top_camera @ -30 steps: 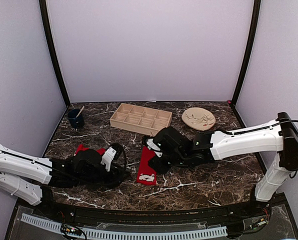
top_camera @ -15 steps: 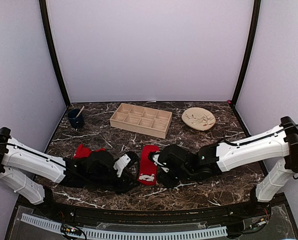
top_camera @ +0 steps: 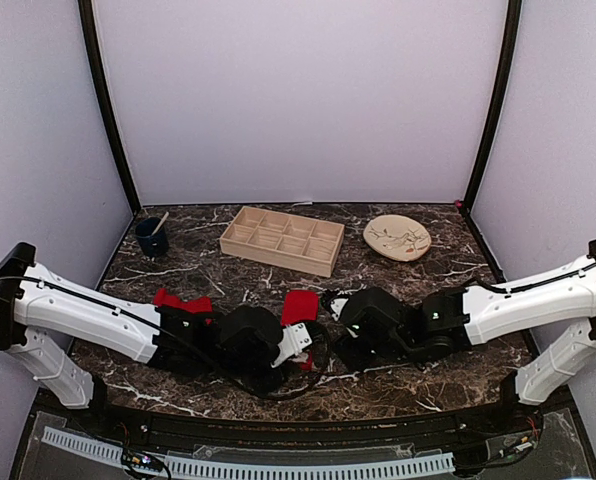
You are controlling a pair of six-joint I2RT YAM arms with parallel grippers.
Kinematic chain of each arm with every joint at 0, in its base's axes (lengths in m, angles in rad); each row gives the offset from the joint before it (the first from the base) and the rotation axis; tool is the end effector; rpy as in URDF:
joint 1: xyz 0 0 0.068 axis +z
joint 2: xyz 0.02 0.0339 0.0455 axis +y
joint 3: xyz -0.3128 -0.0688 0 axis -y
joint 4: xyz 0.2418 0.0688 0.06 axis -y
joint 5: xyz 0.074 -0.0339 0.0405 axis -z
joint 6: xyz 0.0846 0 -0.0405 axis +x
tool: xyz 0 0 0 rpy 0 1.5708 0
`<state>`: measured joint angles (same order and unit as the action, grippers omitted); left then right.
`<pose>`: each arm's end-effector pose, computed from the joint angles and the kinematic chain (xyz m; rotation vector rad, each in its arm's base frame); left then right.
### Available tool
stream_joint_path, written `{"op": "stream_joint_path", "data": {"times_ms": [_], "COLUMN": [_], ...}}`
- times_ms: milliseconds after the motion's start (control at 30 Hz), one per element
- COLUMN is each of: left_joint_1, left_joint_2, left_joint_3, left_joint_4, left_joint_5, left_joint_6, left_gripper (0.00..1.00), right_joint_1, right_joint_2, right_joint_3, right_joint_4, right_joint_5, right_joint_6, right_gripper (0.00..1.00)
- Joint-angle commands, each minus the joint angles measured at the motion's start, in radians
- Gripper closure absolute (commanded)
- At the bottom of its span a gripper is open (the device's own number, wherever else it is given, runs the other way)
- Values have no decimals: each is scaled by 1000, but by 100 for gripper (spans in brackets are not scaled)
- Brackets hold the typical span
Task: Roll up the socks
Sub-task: Pick up the sock from the center of the board.
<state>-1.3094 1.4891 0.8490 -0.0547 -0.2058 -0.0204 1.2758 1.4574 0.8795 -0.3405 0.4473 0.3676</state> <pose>0.1058 -0.3285 0.2286 1.2874 1.8973 -0.4756 0.1255 0.2871 0.2230 -0.8771 2.2132 0.2204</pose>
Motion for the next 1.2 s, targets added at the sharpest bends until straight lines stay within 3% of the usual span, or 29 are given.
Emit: {"op": "stream_joint_path", "data": {"times_ms": [0, 333, 733, 1167], "left_joint_1": [-38, -35, -33, -37], "left_joint_2": [88, 67, -14, 30], "left_joint_3": [91, 52, -53, -97], "left_joint_4": [-236, -288, -147, -1], "left_joint_5": [-184, -255, -192, -146], "left_joint_6": [113, 243, 343, 473], "left_gripper": [71, 70, 77, 79], "right_joint_1": [5, -71, -108, -134], "right_joint_2": [-72, -172, -210, -216], "right_joint_3": [-21, -54, -65, -65], "right_joint_4": [20, -49, -41, -26], "right_joint_5": [57, 59, 29, 12], "right_joint_6": [40, 145, 157, 135], "right_gripper": [35, 34, 34, 33]}}
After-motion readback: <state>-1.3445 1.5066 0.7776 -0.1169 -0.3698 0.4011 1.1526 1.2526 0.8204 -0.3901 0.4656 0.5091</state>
